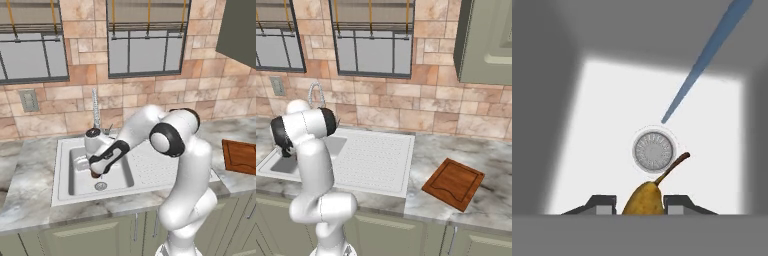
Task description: Pick the pear from the sink and place it on the cutting board to airdry. Then turn off the sink faucet.
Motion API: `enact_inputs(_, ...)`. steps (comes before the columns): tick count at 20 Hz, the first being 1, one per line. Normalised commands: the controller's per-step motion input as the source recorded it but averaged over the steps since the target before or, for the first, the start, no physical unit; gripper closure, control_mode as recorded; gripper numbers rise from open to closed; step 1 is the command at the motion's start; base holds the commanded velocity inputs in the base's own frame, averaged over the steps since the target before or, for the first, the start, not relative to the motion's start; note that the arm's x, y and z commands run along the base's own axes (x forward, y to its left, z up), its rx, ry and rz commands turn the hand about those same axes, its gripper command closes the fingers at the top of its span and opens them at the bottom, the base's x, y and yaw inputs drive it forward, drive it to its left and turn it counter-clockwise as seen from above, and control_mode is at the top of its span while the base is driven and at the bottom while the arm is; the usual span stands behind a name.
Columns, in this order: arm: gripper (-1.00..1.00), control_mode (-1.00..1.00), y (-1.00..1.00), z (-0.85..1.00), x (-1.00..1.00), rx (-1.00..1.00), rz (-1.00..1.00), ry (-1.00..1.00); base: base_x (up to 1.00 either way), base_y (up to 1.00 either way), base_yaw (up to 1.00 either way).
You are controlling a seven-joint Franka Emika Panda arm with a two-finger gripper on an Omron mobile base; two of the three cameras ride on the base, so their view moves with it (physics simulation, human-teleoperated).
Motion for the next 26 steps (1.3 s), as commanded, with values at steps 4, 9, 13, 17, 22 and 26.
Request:
enact_inputs(4,1.0,-1.0,-0.24,0.67,-0.32,0.0,-0.01,0.0,0.0,0.0,0.0)
enact_inputs(9,1.0,-1.0,-0.19,0.65,-0.32,0.0,0.0,0.0,0.0,0.0,0.0)
enact_inputs(13,1.0,-1.0,-0.25,0.45,-0.51,0.0,0.0,-0.01,0.0,0.0,0.0)
enact_inputs(17,1.0,-1.0,-0.31,0.39,-0.6,0.0,0.0,-0.02,0.0,0.0,0.0)
enact_inputs(22,1.0,-1.0,-0.4,0.42,-0.6,0.0,-0.01,0.0,0.0,0.0,0.0)
enact_inputs(26,1.0,-1.0,-0.49,0.52,-0.52,0.01,-0.02,0.0,0.0,0.0,0.0)
